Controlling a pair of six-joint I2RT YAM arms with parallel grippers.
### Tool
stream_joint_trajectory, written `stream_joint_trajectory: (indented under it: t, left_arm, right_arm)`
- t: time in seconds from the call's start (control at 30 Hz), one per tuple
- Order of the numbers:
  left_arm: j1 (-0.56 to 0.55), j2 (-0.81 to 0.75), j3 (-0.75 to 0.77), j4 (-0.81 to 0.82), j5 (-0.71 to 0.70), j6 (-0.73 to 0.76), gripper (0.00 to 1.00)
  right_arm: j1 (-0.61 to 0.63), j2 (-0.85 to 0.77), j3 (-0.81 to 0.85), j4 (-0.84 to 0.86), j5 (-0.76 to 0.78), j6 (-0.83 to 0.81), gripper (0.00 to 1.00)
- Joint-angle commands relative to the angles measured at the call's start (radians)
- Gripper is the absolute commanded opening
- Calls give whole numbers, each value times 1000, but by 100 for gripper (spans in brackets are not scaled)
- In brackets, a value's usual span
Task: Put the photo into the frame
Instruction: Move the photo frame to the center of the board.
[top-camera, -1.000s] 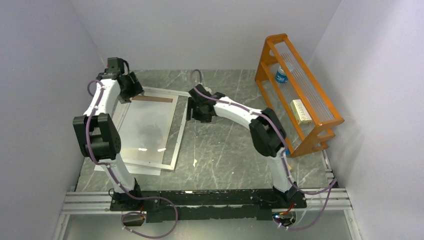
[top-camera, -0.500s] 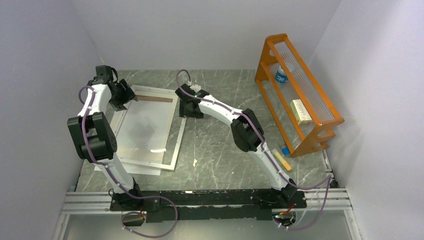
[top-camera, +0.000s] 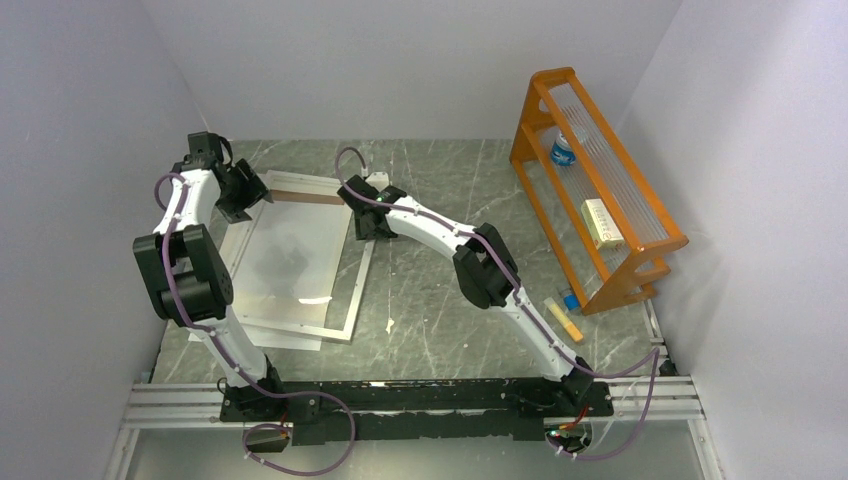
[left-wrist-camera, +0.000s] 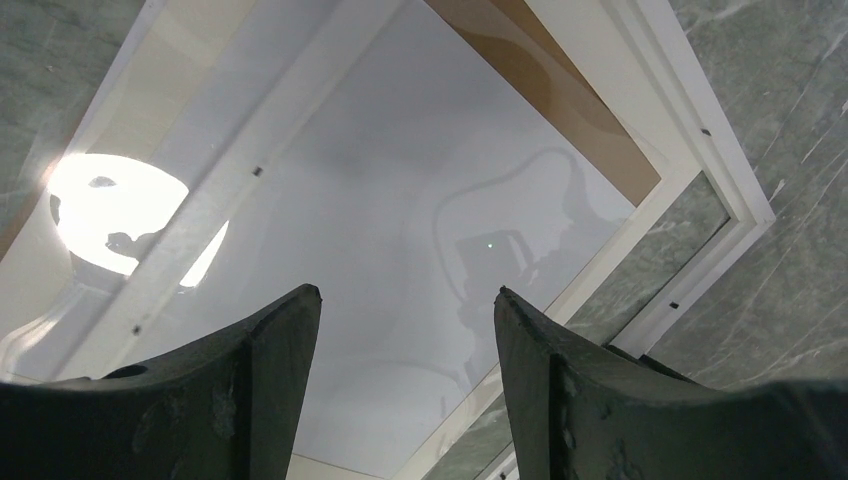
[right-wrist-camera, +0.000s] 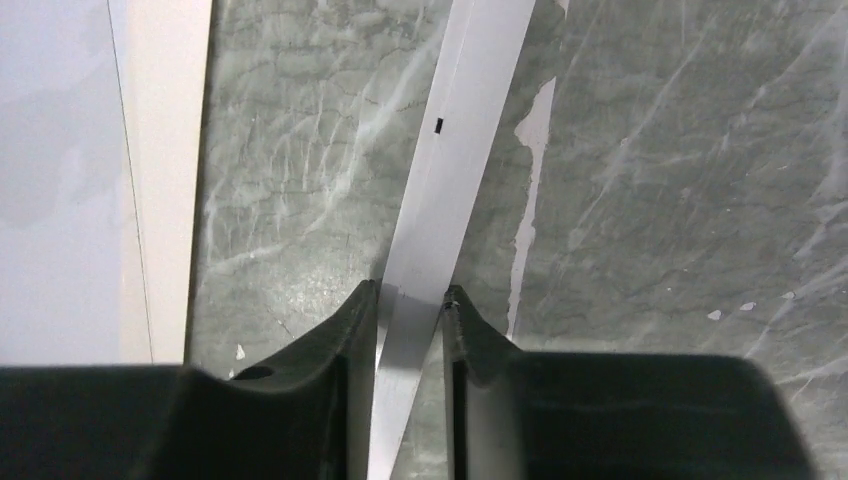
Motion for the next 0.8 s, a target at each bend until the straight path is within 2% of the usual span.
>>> stream_joint_trajectory:
  t: [0.0, 0.07, 0.17, 0.47, 0.57, 0.77]
  left_arm:
    - [11, -52, -9, 26, 7, 6, 69]
    - [16, -53, -10, 25, 11, 16, 70]
    - [22, -56, -18, 34, 25, 30, 70]
    - [28, -27, -42, 50, 103, 28, 69]
    - [28, 8, -61, 61, 192, 32, 64]
    - [28, 105, -123, 129, 399, 34, 43]
  right_arm:
    - [-20, -69, -80, -32, -26, -2, 17]
    - [-33, -122, -142, -9, -44, 5, 9]
    - [-56, -201, -234, 24, -50, -4, 3]
    - [-172, -452, -575, 173, -106, -157, 0]
    - [-217, -513, -651, 205, -133, -193, 0]
    - [-312, -588, -754, 265, -153, -317, 0]
